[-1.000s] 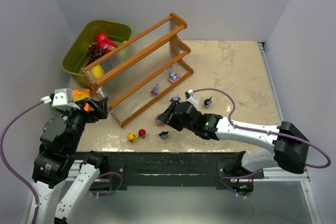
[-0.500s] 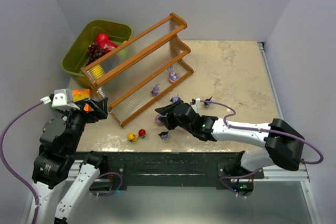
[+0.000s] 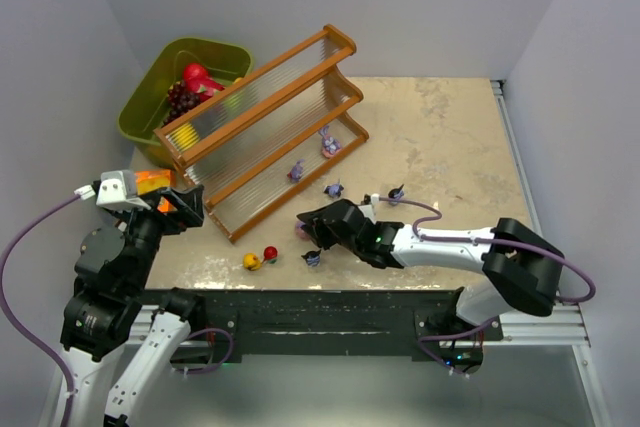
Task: Place and organize the plastic toys onto the shelf
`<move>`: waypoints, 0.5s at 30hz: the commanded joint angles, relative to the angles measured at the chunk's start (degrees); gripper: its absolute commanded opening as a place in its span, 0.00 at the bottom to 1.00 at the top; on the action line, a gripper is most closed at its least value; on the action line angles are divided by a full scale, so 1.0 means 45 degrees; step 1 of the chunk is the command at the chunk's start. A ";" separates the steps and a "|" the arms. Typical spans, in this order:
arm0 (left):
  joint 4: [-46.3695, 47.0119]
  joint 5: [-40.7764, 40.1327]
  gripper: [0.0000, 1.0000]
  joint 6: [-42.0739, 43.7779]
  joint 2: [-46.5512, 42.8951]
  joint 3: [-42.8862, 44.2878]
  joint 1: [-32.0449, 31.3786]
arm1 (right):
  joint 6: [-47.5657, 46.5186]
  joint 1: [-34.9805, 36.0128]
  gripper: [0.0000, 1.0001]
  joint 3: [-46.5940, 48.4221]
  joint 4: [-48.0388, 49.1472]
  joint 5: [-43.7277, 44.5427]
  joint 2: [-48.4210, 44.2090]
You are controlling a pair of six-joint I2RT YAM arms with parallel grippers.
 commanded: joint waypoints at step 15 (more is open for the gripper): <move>0.0348 -0.0359 1.00 0.0371 0.0078 0.0323 0.0050 | 0.1830 0.0011 0.38 -0.0069 0.0267 0.1457 0.0594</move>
